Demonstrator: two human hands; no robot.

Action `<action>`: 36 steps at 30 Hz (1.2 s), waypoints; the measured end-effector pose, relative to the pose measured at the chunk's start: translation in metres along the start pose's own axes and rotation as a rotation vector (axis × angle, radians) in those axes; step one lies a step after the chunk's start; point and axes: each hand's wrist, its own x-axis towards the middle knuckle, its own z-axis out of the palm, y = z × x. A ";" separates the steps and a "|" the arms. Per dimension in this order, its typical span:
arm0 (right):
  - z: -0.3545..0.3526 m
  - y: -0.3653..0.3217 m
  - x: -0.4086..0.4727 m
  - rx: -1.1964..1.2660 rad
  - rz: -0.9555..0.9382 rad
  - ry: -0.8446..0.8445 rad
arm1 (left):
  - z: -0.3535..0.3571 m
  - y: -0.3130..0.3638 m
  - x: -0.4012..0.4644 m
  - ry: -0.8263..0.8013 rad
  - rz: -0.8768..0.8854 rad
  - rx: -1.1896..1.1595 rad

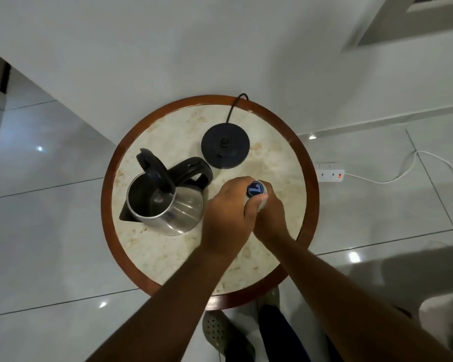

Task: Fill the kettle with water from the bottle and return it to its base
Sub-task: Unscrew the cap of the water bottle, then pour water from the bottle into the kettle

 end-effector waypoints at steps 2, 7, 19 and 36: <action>0.004 -0.002 -0.006 -0.042 0.026 0.040 | 0.007 0.012 -0.005 0.084 -0.158 -0.017; 0.003 -0.003 -0.008 0.087 0.143 0.032 | 0.004 0.015 -0.001 0.048 -0.221 -0.246; 0.009 -0.012 -0.013 -0.028 -0.007 0.070 | -0.001 0.013 -0.006 0.316 -0.390 -0.367; 0.033 -0.106 -0.039 -0.563 -0.140 -0.379 | -0.167 -0.122 -0.073 0.421 -0.609 -0.176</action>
